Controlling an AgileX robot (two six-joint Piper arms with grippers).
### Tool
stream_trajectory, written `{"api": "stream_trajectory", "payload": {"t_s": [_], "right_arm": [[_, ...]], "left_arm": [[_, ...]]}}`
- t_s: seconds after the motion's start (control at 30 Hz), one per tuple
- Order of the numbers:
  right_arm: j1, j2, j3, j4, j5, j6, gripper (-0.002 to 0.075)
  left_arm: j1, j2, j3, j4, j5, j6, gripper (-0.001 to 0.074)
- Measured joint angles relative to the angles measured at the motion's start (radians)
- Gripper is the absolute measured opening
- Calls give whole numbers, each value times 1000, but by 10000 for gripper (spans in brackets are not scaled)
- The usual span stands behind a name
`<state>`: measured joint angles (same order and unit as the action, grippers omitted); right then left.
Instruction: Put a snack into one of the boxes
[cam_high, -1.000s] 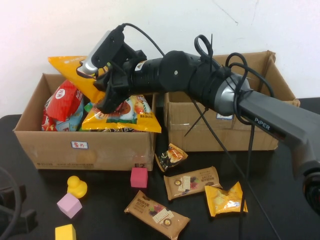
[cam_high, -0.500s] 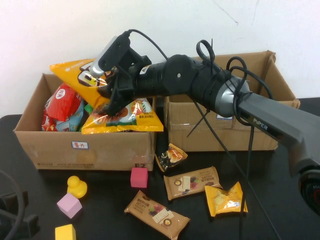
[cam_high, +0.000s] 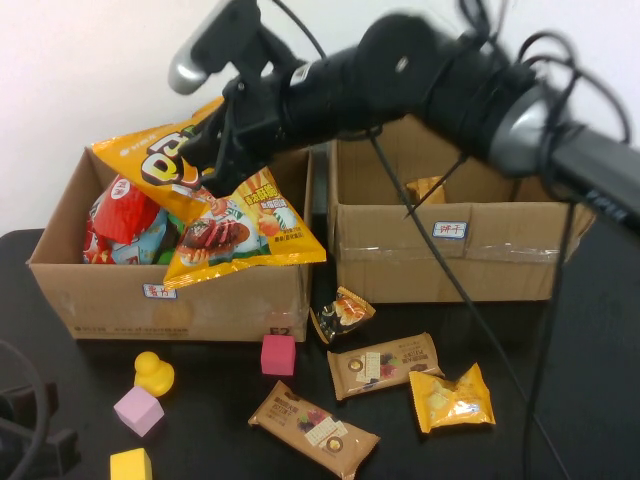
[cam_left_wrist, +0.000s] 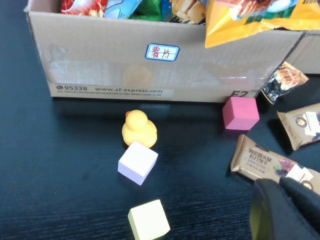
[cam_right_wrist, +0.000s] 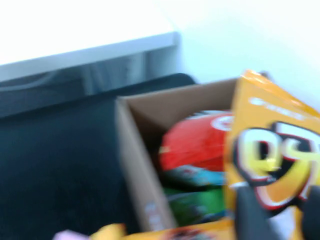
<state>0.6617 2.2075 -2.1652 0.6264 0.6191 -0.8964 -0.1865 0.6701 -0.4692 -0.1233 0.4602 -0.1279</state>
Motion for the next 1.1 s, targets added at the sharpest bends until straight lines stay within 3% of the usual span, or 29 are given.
{"api": "stream_trajectory", "payload": {"t_s": [0.07,0.23,0.43,0.8,1.1], "right_arm": [[0,-23,3,50,73,-28,88],[32,-39,111,158,113,-227,15],[90,12,325,121,88,-441,6],[59,127,408,145,-334,-488,6],[30,37,409,147,-196,-437,4]], "left_arm": [[0,0,0,0,1,1,-2],[0,0,0,0,4,18,-2],[0,0,0,14,4,22,-2],[0,0,10,21,1,30,-2],[0,-2,10,21,-2,44,-2]]}}
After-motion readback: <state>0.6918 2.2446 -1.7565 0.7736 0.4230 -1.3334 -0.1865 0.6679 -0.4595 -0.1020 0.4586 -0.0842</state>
